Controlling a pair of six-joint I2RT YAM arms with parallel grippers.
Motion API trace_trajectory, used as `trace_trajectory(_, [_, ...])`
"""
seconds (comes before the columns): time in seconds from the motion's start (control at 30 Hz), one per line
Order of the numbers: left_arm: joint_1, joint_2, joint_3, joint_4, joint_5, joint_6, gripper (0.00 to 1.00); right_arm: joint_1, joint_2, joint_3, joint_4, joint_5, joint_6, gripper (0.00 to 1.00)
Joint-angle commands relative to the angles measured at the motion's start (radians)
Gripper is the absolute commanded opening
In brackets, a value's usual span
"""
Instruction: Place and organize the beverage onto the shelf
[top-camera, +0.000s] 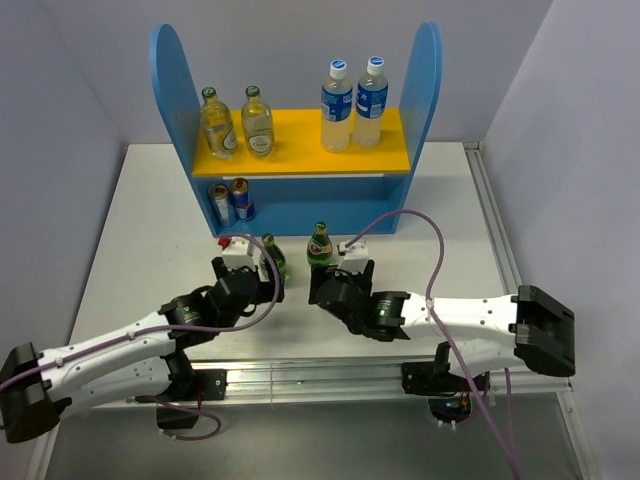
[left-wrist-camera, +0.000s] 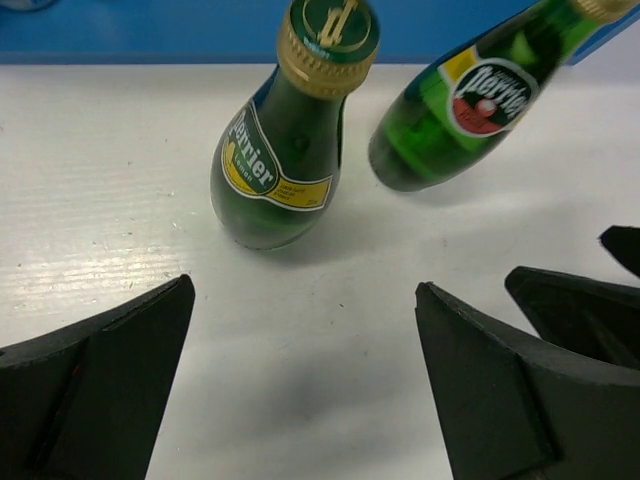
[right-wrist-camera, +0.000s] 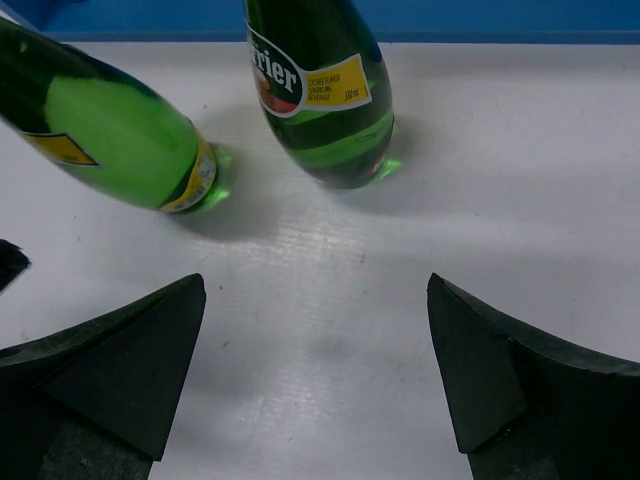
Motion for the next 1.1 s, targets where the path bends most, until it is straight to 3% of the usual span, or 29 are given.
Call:
trace_trajectory(0.0, [-0.005,0.086,-0.042,0.219,-0.038,-0.021,0.99,-0.039,0.043,0.016,0.112,-0.018,-0.052,0.99])
trace_trajectory(0.2, [0.01,0.299,-0.077,0.443,-0.08,0.017,0.99,-0.091,0.177,0.04,0.233,-0.006,-0.104,0.99])
trace_trajectory(0.4, [0.07,0.341,-0.123,0.572,-0.114,0.046,0.99,-0.16,0.295,0.045,0.379,0.002,-0.156,0.98])
trace_trajectory(0.73, [0.185,0.376,-0.192,0.735,-0.047,0.1,0.99,-0.234,0.453,0.105,0.542,0.035,-0.242,0.98])
trace_trajectory(1.07, [0.245,0.579,-0.203,0.931,-0.012,0.108,0.99,-0.26,0.59,0.152,0.675,0.078,-0.299,0.95])
